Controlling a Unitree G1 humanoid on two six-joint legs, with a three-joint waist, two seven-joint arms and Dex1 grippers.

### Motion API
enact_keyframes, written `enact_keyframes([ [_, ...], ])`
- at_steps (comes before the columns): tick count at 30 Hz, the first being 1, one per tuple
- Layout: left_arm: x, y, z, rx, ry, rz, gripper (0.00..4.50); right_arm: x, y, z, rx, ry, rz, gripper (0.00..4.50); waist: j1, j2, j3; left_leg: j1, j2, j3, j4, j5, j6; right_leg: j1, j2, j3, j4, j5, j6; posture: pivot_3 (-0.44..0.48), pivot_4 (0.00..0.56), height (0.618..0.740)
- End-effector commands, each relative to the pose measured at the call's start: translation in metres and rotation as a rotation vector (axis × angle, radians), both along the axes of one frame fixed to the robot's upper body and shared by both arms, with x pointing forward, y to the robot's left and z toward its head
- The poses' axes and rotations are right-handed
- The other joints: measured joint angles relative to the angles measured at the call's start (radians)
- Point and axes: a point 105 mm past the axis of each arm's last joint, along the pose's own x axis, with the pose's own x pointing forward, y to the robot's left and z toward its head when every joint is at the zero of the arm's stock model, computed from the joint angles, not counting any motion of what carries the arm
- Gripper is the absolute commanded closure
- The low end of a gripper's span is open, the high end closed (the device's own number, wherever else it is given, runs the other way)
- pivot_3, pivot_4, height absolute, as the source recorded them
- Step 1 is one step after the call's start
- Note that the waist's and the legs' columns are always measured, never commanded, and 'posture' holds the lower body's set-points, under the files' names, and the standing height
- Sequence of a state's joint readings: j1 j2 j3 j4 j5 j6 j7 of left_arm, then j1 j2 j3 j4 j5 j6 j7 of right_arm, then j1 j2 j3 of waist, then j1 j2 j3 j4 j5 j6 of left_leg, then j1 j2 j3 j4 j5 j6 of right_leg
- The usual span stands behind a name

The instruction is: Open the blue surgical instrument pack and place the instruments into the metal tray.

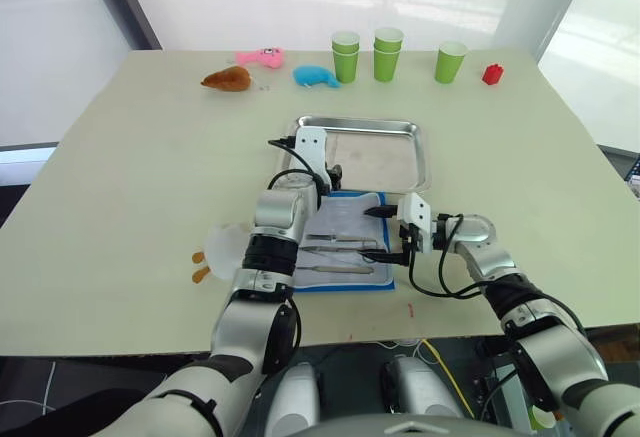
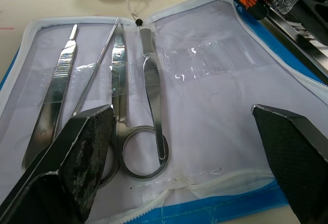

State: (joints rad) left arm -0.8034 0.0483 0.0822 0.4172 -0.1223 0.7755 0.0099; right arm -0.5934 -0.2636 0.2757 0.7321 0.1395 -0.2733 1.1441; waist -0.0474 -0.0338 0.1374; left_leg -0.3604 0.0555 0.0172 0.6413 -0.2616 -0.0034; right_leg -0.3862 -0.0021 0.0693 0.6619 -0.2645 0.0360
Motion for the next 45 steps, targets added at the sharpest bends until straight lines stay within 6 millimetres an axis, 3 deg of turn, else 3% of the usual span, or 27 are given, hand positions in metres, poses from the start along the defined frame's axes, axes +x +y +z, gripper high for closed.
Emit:
enact_keyframes([
  [1,0.002,-0.001,0.015,-0.013,-0.056,-0.005,1.69,-0.024,-0.022,-0.066,-0.2,0.197,-0.042,0.0,0.0,0.0,0.0,0.0,0.0,0.0,0.0,0.0,0.0,0.0,0.0,0.0,0.0,0.0,0.0,0.0,0.15,0.74],
  [4,0.001,-0.002,0.029,-0.017,-0.124,-0.056,1.69,-0.025,-0.022,-0.066,-0.199,0.197,-0.044,0.0,0.0,0.0,0.0,0.0,0.0,0.0,0.0,0.0,0.0,0.0,0.0,0.0,0.0,0.0,0.0,0.0,0.15,0.74],
  [8,-0.01,-0.013,0.058,-0.063,-0.309,-0.306,1.69,-0.025,-0.021,-0.066,-0.197,0.197,-0.042,0.0,-0.003,0.001,0.0,0.0,0.0,0.0,0.0,0.0,0.0,0.0,0.0,0.0,0.0,0.0,0.0,0.0,0.15,0.74],
  [12,-0.03,-0.007,0.062,-0.059,-0.356,-0.544,1.69,-0.025,-0.02,-0.066,-0.195,0.198,-0.042,0.0,-0.005,0.002,0.001,0.0,0.0,0.0,-0.002,0.001,-0.002,0.0,0.0,0.0,0.0,0.0,0.0,0.0,0.15,0.74],
  [17,-0.057,0.015,0.062,-0.027,-0.399,-0.799,1.69,-0.026,-0.019,-0.067,-0.194,0.201,-0.04,0.0,-0.01,0.002,0.001,0.0,0.0,0.0,-0.002,0.001,-0.001,0.0,0.0,0.0,-0.001,0.0,-0.001,0.0,0.15,0.74],
  [24,-0.102,0.054,0.058,0.021,-0.251,-1.137,1.69,-0.026,-0.019,-0.067,-0.192,0.201,-0.039,0.0,-0.016,0.003,0.002,0.0,0.001,0.0,-0.002,0.001,-0.001,-0.001,-0.001,0.0,-0.001,-0.003,-0.005,0.0,0.15,0.74],
  [30,-0.128,0.089,0.071,0.102,-0.2,-1.33,1.69,-0.027,-0.02,-0.068,-0.192,0.205,-0.04,0.0,-0.015,0.003,0.003,0.0,0.001,0.0,-0.003,0.001,-0.001,-0.002,-0.002,0.001,-0.002,-0.003,-0.006,0.0,0.15,0.74],
  [31,-0.132,0.095,0.072,0.13,-0.194,-1.354,1.26,-0.027,-0.02,-0.068,-0.192,0.205,-0.04,0.0,-0.015,0.003,0.003,0.0,0.001,0.0,-0.003,0.001,-0.001,-0.002,-0.002,0.001,-0.002,-0.003,-0.006,0.0,0.15,0.74],
  [33,-0.137,0.103,0.076,0.161,-0.184,-1.381,0.91,-0.027,-0.021,-0.068,-0.192,0.206,-0.04,0.0,-0.014,0.004,0.003,-0.001,0.002,0.0,-0.004,0.001,-0.001,-0.004,-0.002,0.002,-0.002,-0.003,-0.006,0.0,0.15,0.74],
  [35,-0.143,0.111,0.078,0.191,-0.162,-1.404,0.04,-0.027,-0.021,-0.069,-0.193,0.207,-0.04,0.0,-0.014,0.002,0.003,-0.001,0.002,-0.001,-0.004,0.001,-0.001,-0.005,-0.003,0.003,-0.001,-0.003,-0.006,0.0,0.15,0.74],
  [40,-0.151,0.127,0.088,0.251,-0.13,-1.43,0.04,-0.027,-0.023,-0.068,-0.197,0.206,-0.039,0.0,-0.013,0.001,0.004,-0.002,0.003,0.002,-0.005,0.001,0.0,-0.008,-0.012,0.003,-0.002,-0.003,-0.006,0.0,0.15,0.74],
  [45,-0.153,0.134,0.104,0.301,-0.146,-1.441,0.04,-0.027,-0.024,-0.068,-0.198,0.205,-0.039,0.0,-0.011,-0.001,0.005,-0.002,0.002,0.002,-0.005,0.001,0.0,-0.008,-0.008,0.003,-0.002,-0.003,-0.006,0.0,0.15,0.74],
])
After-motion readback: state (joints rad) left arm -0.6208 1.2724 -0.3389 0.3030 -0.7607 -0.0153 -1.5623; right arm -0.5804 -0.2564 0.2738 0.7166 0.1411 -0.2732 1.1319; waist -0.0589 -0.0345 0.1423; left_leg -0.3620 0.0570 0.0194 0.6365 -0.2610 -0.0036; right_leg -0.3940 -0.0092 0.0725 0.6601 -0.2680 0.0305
